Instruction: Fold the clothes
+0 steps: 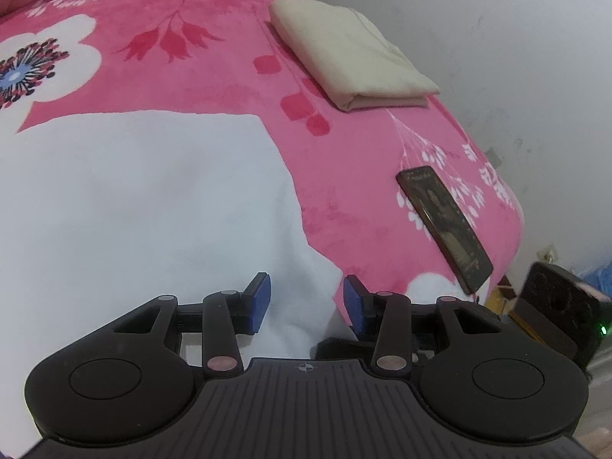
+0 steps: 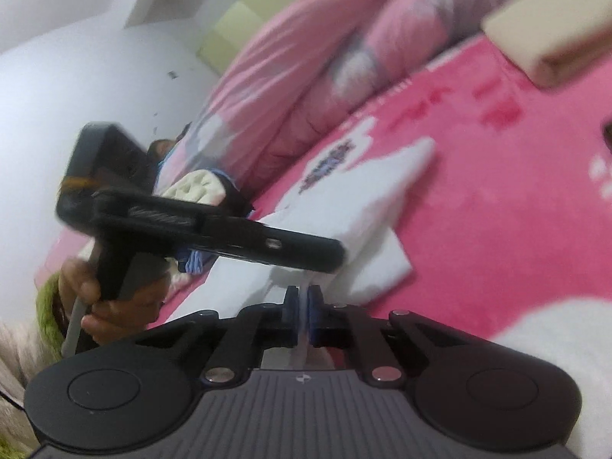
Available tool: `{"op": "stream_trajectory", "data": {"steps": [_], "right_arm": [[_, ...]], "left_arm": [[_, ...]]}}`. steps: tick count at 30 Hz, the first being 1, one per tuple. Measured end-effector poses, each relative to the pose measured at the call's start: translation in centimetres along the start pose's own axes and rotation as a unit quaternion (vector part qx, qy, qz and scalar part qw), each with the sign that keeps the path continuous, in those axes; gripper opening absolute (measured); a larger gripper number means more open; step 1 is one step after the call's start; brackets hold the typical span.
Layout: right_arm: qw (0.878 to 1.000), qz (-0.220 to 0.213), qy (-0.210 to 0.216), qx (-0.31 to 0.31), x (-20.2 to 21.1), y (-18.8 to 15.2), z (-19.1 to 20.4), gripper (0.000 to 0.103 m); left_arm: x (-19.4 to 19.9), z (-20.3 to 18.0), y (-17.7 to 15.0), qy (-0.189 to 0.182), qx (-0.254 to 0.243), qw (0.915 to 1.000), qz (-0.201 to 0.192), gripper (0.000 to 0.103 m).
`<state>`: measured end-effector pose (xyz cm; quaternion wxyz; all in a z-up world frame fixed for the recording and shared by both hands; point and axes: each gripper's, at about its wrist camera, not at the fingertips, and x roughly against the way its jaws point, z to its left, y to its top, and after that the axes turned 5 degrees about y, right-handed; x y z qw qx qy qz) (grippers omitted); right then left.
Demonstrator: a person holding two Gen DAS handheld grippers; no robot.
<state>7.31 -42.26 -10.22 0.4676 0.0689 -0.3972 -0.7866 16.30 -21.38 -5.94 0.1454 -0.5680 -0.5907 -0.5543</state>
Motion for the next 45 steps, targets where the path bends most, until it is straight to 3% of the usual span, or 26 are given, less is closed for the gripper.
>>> {"op": "stream_trajectory", "data": {"steps": [2,8,11,16,18,19,24,27,29,32,37,45], "right_arm": [[1.000,-0.005,-0.004,0.026,-0.2,0.1,0.9,0.005],[0.997,-0.019,-0.012,0.077,-0.5,0.2,2.5,0.005],[0.996,-0.023,-0.017,0.081,-0.4,0.2,2.6,0.005],[0.998,-0.037,-0.017,0.041,0.8,0.2,1.5,0.012],[0.999,-0.051,-0.014,0.007,1.9,0.3,0.5,0.031],[0.998,-0.061,-0.013,-0.012,2.5,0.3,-0.1,0.033],[0.993,-0.086,-0.044,-0.070,4.7,0.6,-2.6,0.033],[0.992,-0.059,-0.087,-0.074,3.8,1.1,-3.5,0.033],[0.992,-0.035,-0.094,-0.072,2.7,1.4,-3.9,0.033],[0.995,-0.013,-0.088,-0.055,1.2,2.0,-3.9,0.029],[0.997,0.007,-0.067,-0.045,-0.6,2.0,-4.2,0.005],[0.990,0.005,0.069,-0.120,-1.7,2.4,-5.8,0.001]], "left_arm": [[0.1,0.1,-0.1,0.004,0.001,1.0000,-0.008,0.040],[0.0,0.4,-0.1,0.011,0.009,0.9998,-0.017,0.010],[0.2,0.5,-0.2,0.019,0.009,0.9994,-0.029,0.004],[0.7,1.0,-0.2,0.020,0.018,0.9985,-0.047,0.001],[1.0,1.1,-0.3,0.017,0.019,0.9983,-0.053,0.001],[1.1,1.1,-0.3,0.015,0.020,0.9981,-0.056,0.001],[1.7,1.3,-0.3,0.000,0.024,0.9973,-0.070,0.001],[2.0,1.4,-0.4,-0.009,0.026,0.9968,-0.075,0.001],[2.2,1.5,-0.4,-0.013,0.028,0.9965,-0.078,0.001],[2.3,1.8,-0.4,-0.019,0.034,0.9959,-0.082,0.001],[2.6,2.0,-0.5,-0.029,0.036,0.9946,-0.093,0.001],[2.9,2.2,-0.4,-0.042,0.037,0.9932,-0.103,0.001]]}}
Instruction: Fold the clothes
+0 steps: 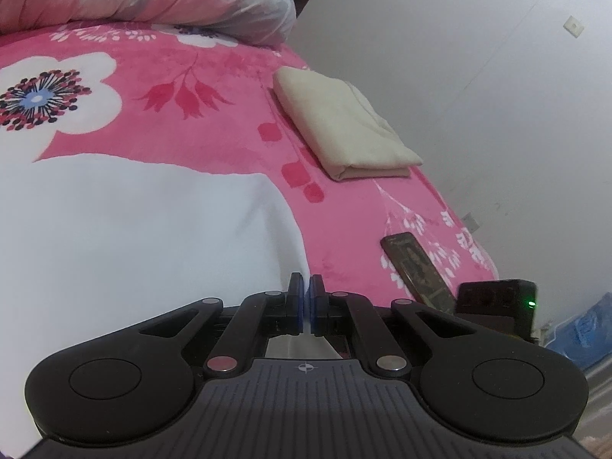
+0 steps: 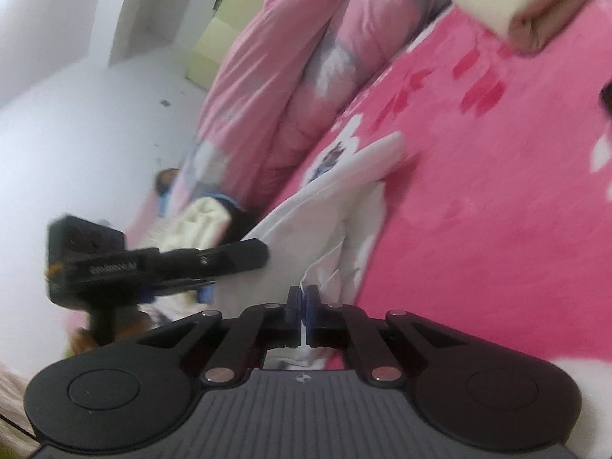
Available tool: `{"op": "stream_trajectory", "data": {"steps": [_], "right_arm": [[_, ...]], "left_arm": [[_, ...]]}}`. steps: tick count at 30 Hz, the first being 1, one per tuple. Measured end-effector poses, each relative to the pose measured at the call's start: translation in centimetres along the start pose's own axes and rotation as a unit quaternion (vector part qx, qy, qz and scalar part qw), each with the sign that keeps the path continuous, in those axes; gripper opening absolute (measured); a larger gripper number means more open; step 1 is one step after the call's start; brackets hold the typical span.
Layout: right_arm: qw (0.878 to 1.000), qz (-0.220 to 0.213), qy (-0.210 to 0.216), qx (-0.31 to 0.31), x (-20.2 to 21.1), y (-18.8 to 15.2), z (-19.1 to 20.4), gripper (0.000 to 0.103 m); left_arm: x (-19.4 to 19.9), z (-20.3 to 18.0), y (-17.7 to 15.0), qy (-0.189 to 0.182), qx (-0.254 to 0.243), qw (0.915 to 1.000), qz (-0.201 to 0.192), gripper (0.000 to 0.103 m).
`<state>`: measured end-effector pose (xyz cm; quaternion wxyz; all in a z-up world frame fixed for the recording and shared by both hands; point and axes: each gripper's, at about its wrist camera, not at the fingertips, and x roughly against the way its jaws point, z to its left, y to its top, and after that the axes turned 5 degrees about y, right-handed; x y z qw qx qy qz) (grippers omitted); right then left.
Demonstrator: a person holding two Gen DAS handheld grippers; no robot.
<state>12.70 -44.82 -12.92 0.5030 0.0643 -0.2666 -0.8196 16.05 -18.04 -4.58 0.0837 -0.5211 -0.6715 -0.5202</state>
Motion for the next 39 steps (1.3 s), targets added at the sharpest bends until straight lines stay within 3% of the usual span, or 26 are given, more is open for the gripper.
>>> {"op": "stream_trajectory", "data": {"steps": [8,15,17,20,24,31,36,39], "right_arm": [[0.996,0.074,0.054,-0.022,-2.6,0.9,-0.9,0.001],[0.988,0.150,0.020,0.024,-5.5,1.0,0.6,0.003],[0.989,0.145,0.027,0.022,-5.0,0.9,0.6,0.007],[0.991,0.123,0.043,0.011,-3.4,0.7,0.3,0.024],[0.997,0.066,0.041,-0.004,0.3,0.1,-0.3,0.038],[1.000,-0.012,0.007,0.008,4.6,-1.6,0.4,0.044],[0.999,-0.052,0.009,-0.004,5.7,-2.2,0.5,0.043],[0.997,-0.073,0.010,-0.008,7.1,-3.1,0.9,0.043]], "left_arm": [[-0.1,-0.1,-0.1,-0.013,-0.002,0.9999,0.002,0.001],[-1.8,0.5,-0.2,-0.012,0.006,0.9997,0.022,0.001],[-2.7,1.1,-0.3,-0.013,0.017,0.9991,0.035,0.001],[-3.6,1.6,-0.4,-0.009,0.024,0.9986,0.046,0.001],[-4.1,1.9,-0.6,-0.005,0.031,0.9980,0.054,0.002],[-4.5,1.9,-0.6,0.001,0.037,0.9973,0.063,0.003],[-4.0,2.0,-0.3,-0.010,0.065,0.9963,0.055,0.029],[-3.0,1.9,-0.1,-0.009,0.071,0.9968,0.035,0.034]]}}
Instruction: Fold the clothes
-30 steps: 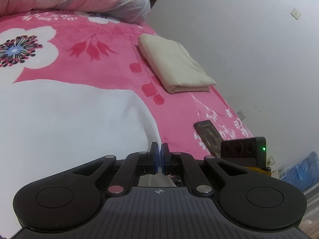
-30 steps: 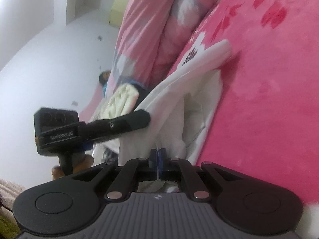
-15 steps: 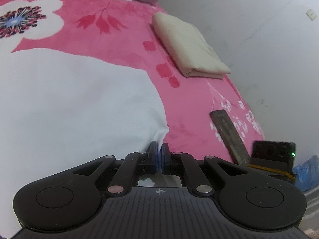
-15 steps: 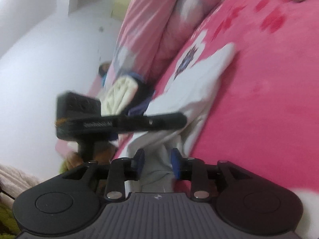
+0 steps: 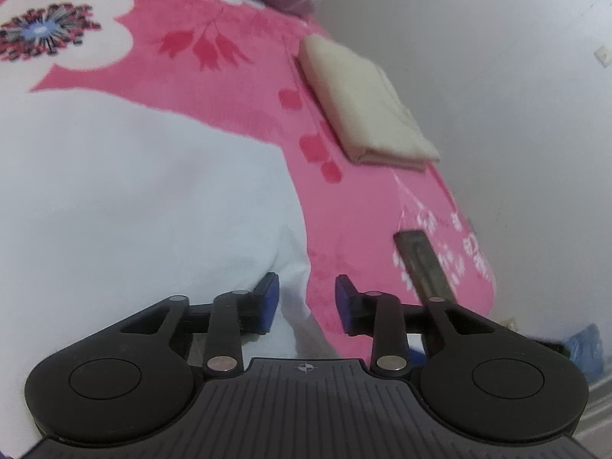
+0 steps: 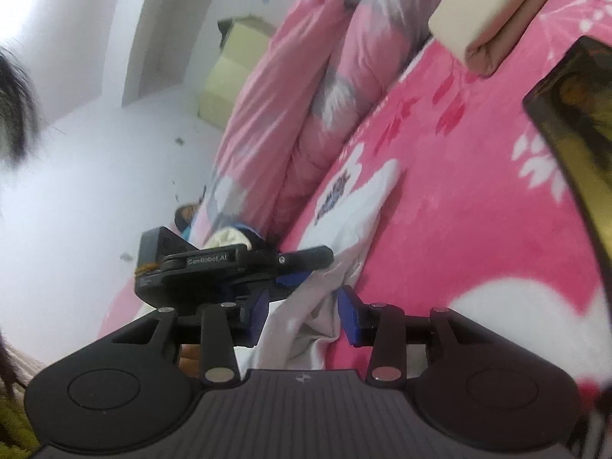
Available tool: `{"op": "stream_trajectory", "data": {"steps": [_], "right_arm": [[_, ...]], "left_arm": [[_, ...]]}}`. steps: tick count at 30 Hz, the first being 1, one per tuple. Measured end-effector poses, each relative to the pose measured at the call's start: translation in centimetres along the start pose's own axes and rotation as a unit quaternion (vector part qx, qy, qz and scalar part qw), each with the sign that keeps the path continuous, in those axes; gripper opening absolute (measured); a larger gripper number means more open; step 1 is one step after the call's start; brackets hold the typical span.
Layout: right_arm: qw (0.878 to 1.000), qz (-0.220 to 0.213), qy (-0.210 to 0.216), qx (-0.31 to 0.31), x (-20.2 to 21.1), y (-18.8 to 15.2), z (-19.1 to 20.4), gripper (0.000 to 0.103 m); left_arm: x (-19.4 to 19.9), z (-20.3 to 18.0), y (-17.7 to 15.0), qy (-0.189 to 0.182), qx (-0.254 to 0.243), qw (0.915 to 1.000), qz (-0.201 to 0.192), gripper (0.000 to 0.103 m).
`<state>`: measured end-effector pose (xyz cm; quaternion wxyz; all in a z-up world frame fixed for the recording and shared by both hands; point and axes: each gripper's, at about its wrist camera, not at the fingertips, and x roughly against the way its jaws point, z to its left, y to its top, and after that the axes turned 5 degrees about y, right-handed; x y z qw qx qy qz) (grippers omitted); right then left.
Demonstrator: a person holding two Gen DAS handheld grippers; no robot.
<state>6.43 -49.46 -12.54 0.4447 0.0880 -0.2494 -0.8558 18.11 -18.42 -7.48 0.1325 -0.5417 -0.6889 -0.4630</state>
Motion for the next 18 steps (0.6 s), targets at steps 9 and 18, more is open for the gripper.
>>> {"op": "stream_trajectory", "data": {"steps": [9,18], "right_arm": [[0.995,-0.042,-0.042,0.075,2.5,-2.6,5.3,0.027],[0.985,0.044,-0.116,0.119,-4.0,-4.3,7.8,0.020]], "left_arm": [[2.6,0.2,0.0,0.033,0.009,0.9989,-0.034,0.035],[0.2,-0.3,-1.1,0.121,-0.069,0.9898,-0.027,0.035]]}}
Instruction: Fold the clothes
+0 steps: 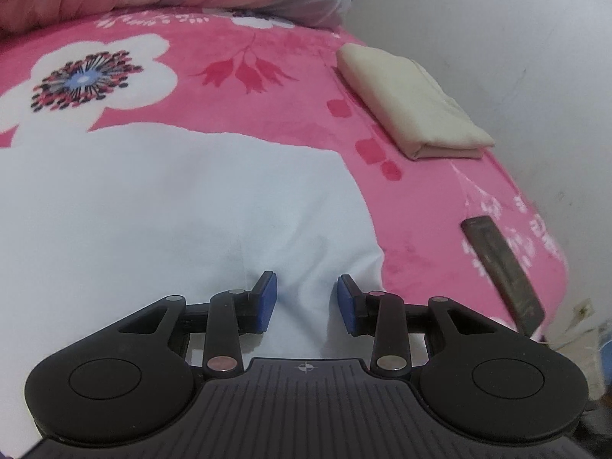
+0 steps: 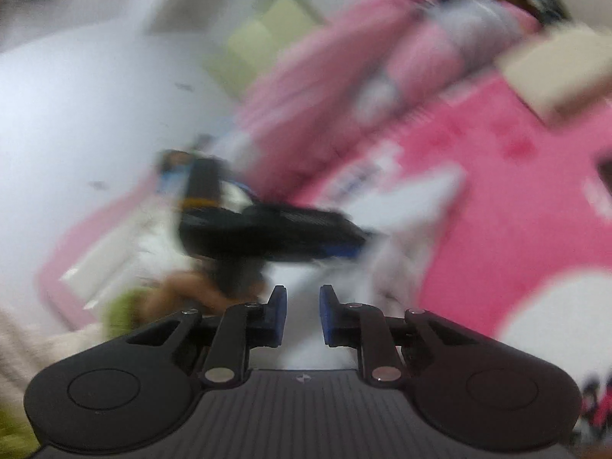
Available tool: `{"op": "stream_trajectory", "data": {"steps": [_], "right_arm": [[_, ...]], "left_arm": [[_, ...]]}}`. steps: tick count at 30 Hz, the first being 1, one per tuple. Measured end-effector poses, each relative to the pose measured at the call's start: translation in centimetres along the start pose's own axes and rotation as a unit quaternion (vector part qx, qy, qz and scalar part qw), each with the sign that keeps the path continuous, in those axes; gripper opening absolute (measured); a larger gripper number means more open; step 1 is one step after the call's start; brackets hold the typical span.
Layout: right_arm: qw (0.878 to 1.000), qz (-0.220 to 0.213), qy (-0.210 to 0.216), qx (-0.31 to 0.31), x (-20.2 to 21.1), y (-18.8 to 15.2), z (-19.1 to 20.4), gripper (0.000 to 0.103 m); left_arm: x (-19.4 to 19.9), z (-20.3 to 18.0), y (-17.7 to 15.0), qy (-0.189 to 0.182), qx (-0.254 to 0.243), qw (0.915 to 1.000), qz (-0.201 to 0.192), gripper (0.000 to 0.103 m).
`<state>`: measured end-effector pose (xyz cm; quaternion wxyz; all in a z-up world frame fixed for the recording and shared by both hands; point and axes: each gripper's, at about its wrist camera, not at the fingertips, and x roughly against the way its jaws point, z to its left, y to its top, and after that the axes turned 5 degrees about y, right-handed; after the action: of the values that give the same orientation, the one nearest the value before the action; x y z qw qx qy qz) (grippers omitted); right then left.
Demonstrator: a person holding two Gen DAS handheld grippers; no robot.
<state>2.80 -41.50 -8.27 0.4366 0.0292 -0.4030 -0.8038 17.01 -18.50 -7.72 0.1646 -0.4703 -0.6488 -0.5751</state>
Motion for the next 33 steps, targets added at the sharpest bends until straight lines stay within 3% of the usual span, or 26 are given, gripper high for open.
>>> {"op": "stream_trajectory", "data": {"steps": [1,3,7,11,17,20,23,25,29,31,33], "right_arm": [[0.999,0.009,-0.032,-0.021,-0.4,-0.5,-0.9,0.020],[0.994,0.022,-0.083,-0.064,-1.0,-1.4,-2.6,0.006],[0.994,-0.005,-0.077,-0.071,0.8,-1.2,-1.5,0.007],[0.997,-0.028,-0.077,-0.012,1.3,0.7,1.5,0.007],[0.995,-0.044,-0.082,0.043,-2.6,2.9,3.8,0.008],[0.993,-0.025,-0.107,0.032,-5.0,2.3,2.2,0.008],[0.991,-0.002,-0.131,-0.007,-6.3,1.1,-0.1,0.005],[0.992,-0.006,-0.125,-0.034,-6.3,0.9,-1.0,0.005],[0.992,-0.030,-0.126,-0.013,-4.4,2.0,1.2,0.008],[0.992,-0.036,-0.122,-0.004,-3.8,2.5,2.4,0.008],[0.992,-0.037,-0.119,0.010,-3.8,3.0,3.8,0.008]], "left_arm": [[0.0,0.0,0.0,0.002,-0.001,1.0000,-0.001,0.035],[0.1,0.0,0.1,0.002,-0.001,1.0000,0.000,0.035],[1.6,0.3,0.4,-0.006,0.011,0.9999,-0.009,0.035],[5.2,0.9,0.8,-0.011,0.024,0.9988,-0.040,0.036],[15.4,3.4,1.6,0.030,0.029,0.9929,-0.111,0.039],[22.2,5.5,1.6,0.073,0.028,0.9831,-0.165,0.045],[28.6,8.3,1.1,0.131,0.030,0.9679,-0.213,0.051],[32.1,10.1,0.6,0.183,0.032,0.9539,-0.235,0.053],[37.1,13.2,-1.6,0.298,0.038,0.9179,-0.259,0.055],[38.1,14.5,-3.4,0.315,0.048,0.9105,-0.263,0.061],[37.2,15.7,-5.7,0.302,0.063,0.9193,-0.245,0.062]]}}
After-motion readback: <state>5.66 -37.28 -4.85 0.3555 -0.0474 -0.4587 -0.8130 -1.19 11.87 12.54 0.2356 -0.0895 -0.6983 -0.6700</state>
